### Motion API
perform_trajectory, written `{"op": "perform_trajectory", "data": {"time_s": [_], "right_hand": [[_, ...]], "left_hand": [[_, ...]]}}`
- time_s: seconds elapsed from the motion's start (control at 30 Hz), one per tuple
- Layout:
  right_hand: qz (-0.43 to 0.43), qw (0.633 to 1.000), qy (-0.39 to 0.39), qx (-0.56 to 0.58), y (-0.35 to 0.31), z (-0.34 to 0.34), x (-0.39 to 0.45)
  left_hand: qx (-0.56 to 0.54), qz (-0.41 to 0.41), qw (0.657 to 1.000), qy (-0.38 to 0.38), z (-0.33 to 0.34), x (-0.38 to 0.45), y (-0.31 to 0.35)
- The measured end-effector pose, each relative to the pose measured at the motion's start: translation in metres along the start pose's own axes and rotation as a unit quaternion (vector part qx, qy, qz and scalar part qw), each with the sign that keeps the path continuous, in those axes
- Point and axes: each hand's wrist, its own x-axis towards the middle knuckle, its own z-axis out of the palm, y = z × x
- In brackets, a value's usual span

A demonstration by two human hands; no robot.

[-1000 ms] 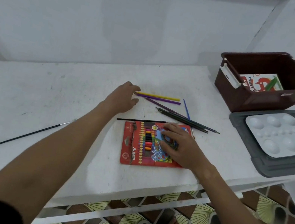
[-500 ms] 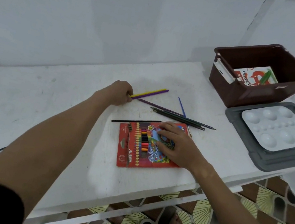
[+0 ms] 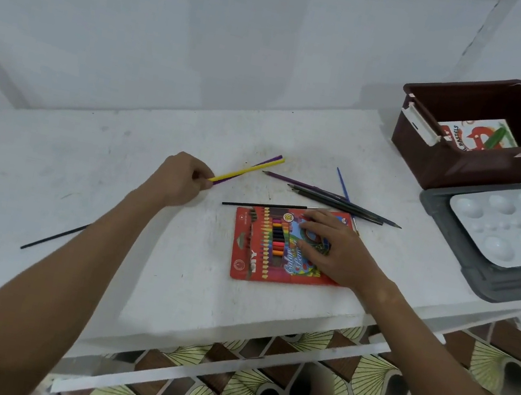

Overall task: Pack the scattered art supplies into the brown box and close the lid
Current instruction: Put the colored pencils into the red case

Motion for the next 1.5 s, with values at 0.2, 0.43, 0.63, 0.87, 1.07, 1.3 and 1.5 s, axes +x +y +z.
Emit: {"op": "perform_trajectory", "data": {"time_s": [0.2, 0.43, 0.63, 0.87, 1.07, 1.3, 1.5], "right_hand": [[0.011, 1.000, -0.010, -0.005, -0.001, -0.002, 0.000], [0.016, 1.000, -0.014, -0.011, 0.001, -0.001, 0.001], [0.012, 1.000, -0.007, -0.012, -0.003, -0.002, -0.001], [0.009, 1.000, -0.006, -0.008, -0.006, -0.003, -0.003], [0.007, 1.000, -0.004, -0.017, -0.006, -0.003, -0.003], [0.003, 1.000, -0.006, -0.022, -0.004, -0.003, -0.002], [0.011, 1.000, -0.008, -0.023, -0.003, -0.003, -0.002]], "left_hand": [[-0.125, 0.007, 0.984, -0.125, -0.015, -0.084, -0.023], [-0.130, -0.012, 0.976, -0.172, -0.022, -0.120, -0.045], [-0.018, 0.019, 0.992, -0.126, -0.021, -0.123, -0.055], [0.065, 0.042, 0.990, -0.114, -0.020, -0.127, -0.057], [0.063, 0.059, 0.992, -0.092, -0.015, -0.124, -0.046], [0.016, 0.083, 0.996, -0.025, 0.005, -0.113, -0.025], [0.039, 0.174, 0.984, 0.016, 0.033, -0.120, -0.012]]}}
